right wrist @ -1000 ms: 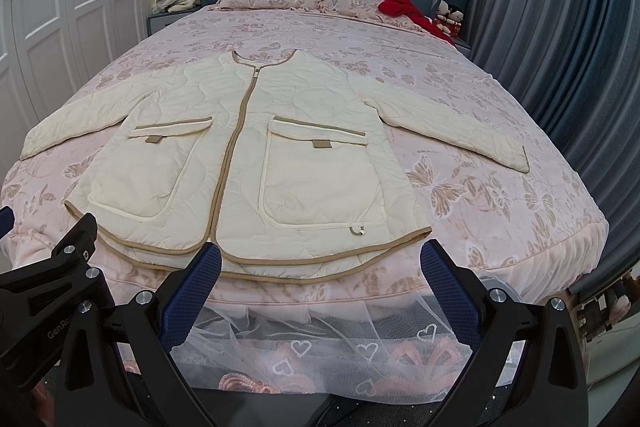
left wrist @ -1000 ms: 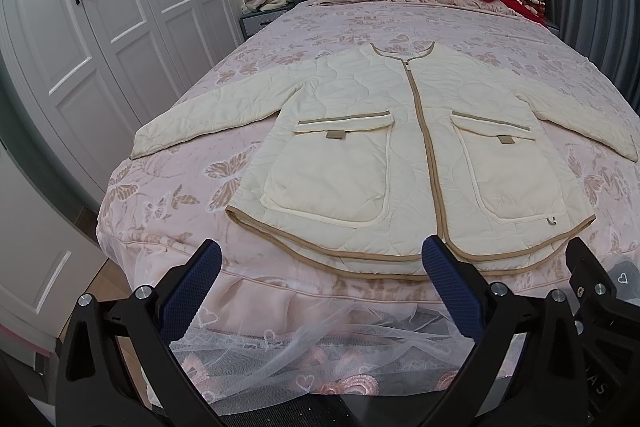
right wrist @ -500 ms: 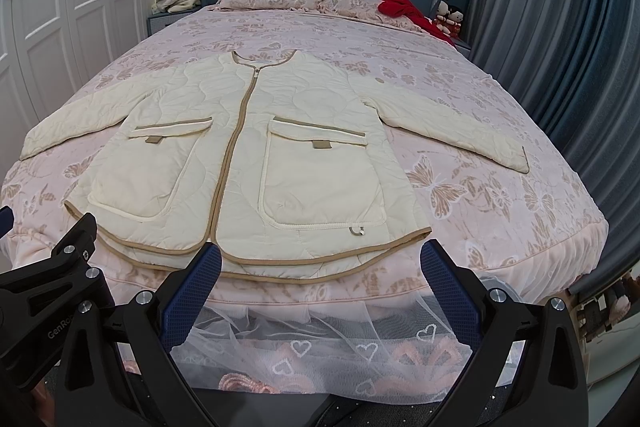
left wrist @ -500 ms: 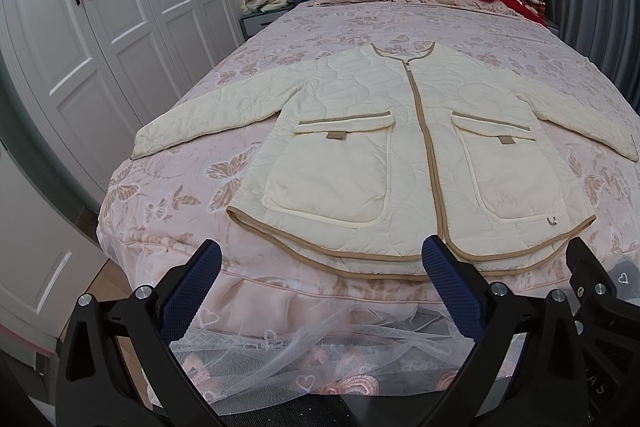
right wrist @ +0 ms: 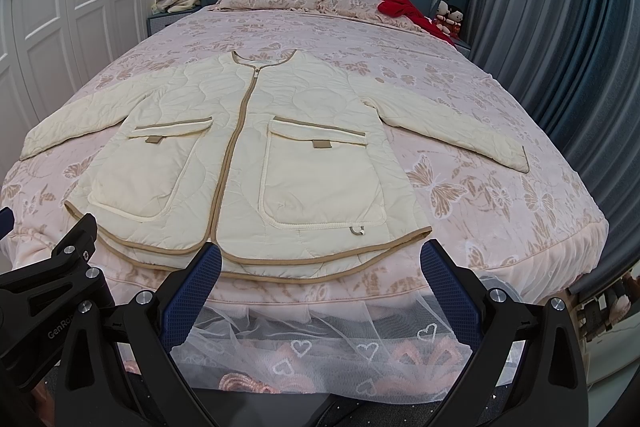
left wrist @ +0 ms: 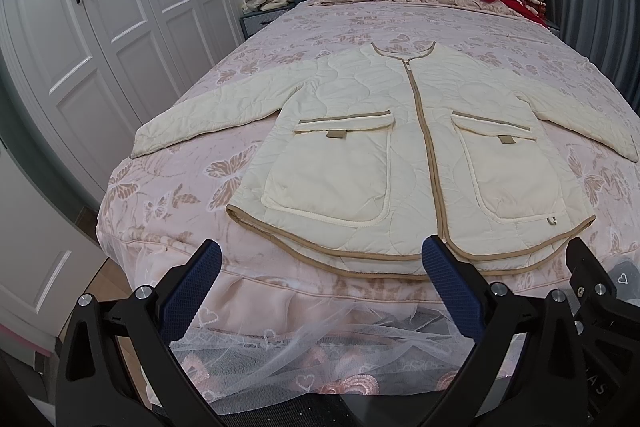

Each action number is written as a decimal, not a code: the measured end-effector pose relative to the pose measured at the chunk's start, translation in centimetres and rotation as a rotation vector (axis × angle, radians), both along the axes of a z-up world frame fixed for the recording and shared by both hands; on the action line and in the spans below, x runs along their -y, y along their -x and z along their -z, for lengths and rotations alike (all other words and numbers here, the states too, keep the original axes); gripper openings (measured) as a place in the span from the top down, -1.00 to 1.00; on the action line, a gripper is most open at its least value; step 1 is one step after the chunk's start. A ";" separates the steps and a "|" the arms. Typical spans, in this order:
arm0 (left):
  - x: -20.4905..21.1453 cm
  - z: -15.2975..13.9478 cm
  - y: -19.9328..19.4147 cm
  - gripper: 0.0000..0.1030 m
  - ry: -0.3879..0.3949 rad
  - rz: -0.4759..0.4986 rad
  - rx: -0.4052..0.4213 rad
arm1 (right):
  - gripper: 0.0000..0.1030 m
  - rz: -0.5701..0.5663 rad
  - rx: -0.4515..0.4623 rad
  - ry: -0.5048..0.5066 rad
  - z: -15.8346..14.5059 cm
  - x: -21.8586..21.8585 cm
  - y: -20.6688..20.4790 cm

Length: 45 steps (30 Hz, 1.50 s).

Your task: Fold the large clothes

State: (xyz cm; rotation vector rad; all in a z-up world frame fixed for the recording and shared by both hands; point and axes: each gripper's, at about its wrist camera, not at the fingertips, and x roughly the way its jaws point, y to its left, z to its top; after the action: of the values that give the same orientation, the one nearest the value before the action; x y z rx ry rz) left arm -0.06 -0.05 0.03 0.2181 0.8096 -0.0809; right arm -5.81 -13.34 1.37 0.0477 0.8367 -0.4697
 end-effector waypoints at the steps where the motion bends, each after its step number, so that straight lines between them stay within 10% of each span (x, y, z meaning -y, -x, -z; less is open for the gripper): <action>1: 0.0 0.0 0.0 -0.90 0.000 0.000 0.000 | -0.90 0.000 0.000 0.000 0.0 0.0 0.0; 45: -0.1 0.1 -0.2 -0.90 0.007 0.001 -0.024 | -0.90 0.000 -0.014 -0.039 0.8 0.7 -0.2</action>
State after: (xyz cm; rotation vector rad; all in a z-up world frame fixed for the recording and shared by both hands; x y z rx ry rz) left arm 0.11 0.03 -0.08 0.2109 0.8329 -0.0877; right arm -5.58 -14.06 0.54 0.0808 0.8596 -0.4545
